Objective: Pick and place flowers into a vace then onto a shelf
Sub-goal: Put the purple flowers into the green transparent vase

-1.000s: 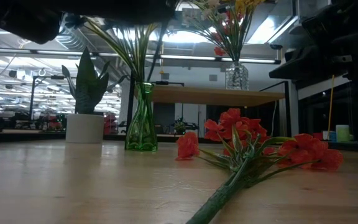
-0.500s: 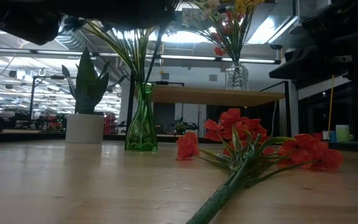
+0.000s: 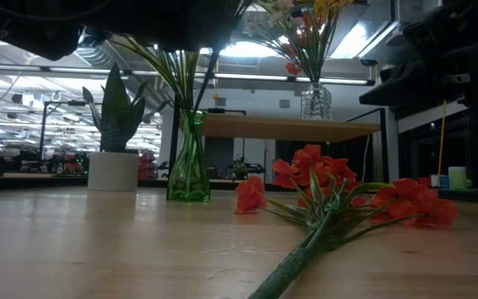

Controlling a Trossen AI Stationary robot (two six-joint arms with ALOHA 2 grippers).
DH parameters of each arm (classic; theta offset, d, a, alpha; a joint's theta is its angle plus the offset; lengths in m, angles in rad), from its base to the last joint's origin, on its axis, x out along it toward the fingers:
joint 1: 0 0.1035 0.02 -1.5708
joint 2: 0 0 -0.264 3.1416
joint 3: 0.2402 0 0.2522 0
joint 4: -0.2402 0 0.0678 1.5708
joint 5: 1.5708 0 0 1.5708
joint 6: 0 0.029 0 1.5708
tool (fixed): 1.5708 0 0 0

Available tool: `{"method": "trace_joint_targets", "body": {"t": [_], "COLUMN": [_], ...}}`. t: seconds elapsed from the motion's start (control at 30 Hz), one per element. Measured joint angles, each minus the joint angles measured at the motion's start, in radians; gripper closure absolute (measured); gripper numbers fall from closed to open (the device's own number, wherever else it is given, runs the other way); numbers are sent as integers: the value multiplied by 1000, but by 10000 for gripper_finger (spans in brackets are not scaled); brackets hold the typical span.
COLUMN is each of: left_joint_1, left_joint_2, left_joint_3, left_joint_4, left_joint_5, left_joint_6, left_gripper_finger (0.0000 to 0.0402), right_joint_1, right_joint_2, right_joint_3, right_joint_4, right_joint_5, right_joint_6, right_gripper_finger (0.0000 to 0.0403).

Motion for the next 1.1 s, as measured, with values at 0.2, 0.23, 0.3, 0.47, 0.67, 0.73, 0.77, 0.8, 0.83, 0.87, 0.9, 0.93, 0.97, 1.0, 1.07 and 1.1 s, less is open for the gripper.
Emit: {"method": "trace_joint_targets", "body": {"t": [0.2, 0.23, 0.3, 0.47, 0.67, 0.73, 0.77, 0.8, 0.83, 0.87, 0.9, 0.93, 0.97, 1.0, 1.07, 1.1], "left_joint_1": [0, 0, 0, -8, -31, -40, -44, -47, -50, -52, -55, -56, -56, -56, -56, -56], "left_joint_2": [0, 0, 0, 0, 0, 0, 0, 0, 0, 0, 0, 0, 0, 0, 0, 0], "left_joint_3": [0, 0, 0, 0, 0, 0, 0, 0, 0, 0, 0, 0, 0, 0, 0, 0], "left_joint_4": [-61, -60, -60, -60, -60, -60, -61, -61, -60, -61, -61, -61, -65, -82, -124, -144], "left_joint_5": [-35, -39, -46, -67, -188, -214, -217, -218, -219, -219, -220, -222, -227, -231, -238, -245], "left_joint_6": [-58, -61, -69, -90, -124, -124, -124, -126, -129, -129, -130, -133, -138, -149, -179, -196], "left_gripper_finger": [390, 390, 389, 389, 389, 389, 389, 389, 388, 387, 386, 384, 383, 382, 382, 382], "right_joint_1": [0, 0, 0, 0, 0, 0, 0, 0, 0, 0, 0, 0, 0, 0, 0, 0], "right_joint_2": [0, 0, 0, 0, 0, 0, 0, 0, 0, 0, 0, 0, 0, 0, 0, 0], "right_joint_3": [0, 0, 0, 0, 0, 0, 0, 0, 0, 0, 0, 0, 0, 0, 0, 0], "right_joint_4": [0, 0, 0, -5, -9, -9, -9, -9, -9, -9, -9, -9, -9, -9, -9, -9], "right_joint_5": [0, 0, 0, 0, 0, 0, 0, 0, 0, 0, 0, 0, 0, 0, 0, 0], "right_joint_6": [0, 0, 0, 0, 0, 0, 0, 0, 0, 0, 0, 0, 0, 0, 0, 0], "right_gripper_finger": [387, 387, 387, 387, 387, 387, 387, 387, 387, 387, 387, 387, 387, 387, 387, 387]}}
